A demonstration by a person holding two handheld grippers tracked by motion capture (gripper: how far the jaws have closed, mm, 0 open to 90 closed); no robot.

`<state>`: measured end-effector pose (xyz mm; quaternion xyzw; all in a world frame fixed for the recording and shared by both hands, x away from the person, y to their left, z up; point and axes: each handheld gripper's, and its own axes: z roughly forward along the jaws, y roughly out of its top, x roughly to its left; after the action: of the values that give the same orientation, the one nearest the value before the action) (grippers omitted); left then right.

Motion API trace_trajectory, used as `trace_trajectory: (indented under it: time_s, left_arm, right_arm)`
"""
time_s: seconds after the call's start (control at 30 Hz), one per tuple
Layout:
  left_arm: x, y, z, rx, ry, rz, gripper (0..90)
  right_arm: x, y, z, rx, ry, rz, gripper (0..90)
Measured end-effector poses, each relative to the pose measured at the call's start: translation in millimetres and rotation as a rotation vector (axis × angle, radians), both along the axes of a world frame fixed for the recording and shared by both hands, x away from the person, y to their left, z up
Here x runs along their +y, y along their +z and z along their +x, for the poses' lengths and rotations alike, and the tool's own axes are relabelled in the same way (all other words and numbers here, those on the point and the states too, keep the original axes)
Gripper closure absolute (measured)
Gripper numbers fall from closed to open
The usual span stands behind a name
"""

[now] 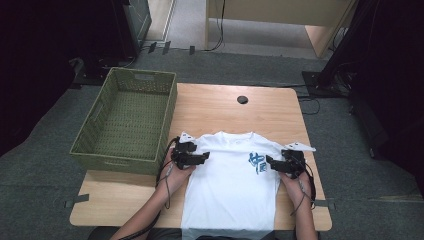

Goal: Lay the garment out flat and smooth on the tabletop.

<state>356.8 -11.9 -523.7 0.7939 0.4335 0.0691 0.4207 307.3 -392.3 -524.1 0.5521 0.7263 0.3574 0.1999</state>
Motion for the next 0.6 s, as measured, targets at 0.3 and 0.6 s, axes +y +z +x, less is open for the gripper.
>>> trace_trajectory:
  time_s: [0.3, 0.6]
  left_arm:
    - [0.3, -0.7, -0.9, -0.012, -0.01, 0.006, 33.8]
    - [1.0, 0.0, -1.7, -0.003, -0.008, 0.007, 33.9]
  right_arm:
    - [-3.4, 5.8, -6.5, 0.014, -0.016, 0.017, 30.4]
    - [-15.7, 11.0, -15.2, -0.003, -0.069, -0.04, 30.6]
